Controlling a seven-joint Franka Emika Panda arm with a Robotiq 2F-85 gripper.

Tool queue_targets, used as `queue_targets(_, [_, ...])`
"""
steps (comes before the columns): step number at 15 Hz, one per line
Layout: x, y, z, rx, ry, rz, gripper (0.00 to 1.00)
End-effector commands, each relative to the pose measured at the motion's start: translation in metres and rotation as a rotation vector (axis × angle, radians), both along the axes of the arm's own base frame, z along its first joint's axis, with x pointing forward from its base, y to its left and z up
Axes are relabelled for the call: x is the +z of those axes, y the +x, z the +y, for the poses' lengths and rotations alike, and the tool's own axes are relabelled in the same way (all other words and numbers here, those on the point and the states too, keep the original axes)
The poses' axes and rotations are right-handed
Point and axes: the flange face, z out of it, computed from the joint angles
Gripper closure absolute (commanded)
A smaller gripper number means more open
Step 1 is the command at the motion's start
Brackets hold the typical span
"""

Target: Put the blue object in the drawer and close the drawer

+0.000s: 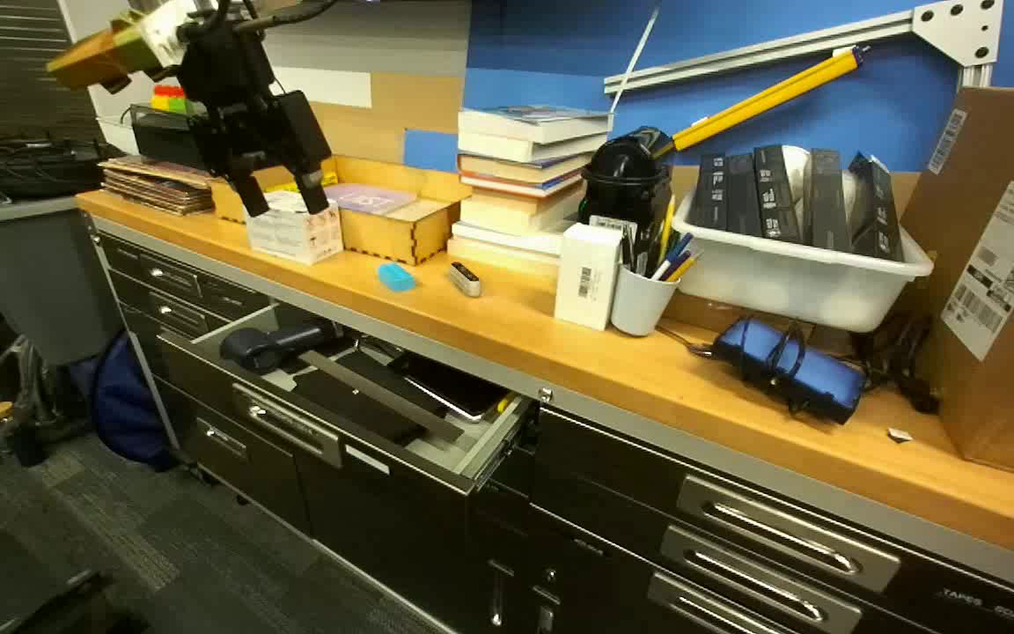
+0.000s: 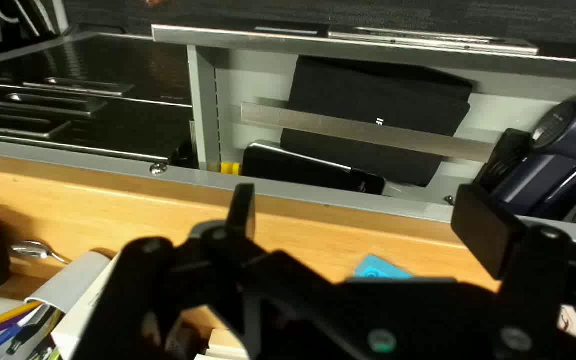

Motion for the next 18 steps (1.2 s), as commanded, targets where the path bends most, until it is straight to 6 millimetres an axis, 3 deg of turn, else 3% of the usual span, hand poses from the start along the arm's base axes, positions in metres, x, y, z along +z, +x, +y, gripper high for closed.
queue_targets(1, [0.003,0.001,0.0,0.0,0.001,-0.005,0.0])
queue_targets(5, [0.009,0.001,0.001,0.001,0.002,-0.018,0.0])
queue_targets(6, [0.008,0.012,0.001,-0.01,0.013,-0.027,0.0])
queue_targets(14, [-0.037,0.145,0.028,-0.043,0.14,0.04,0.0])
queue_targets(18, [-0.068,0.191,0.034,-0.062,0.19,0.126,0.0])
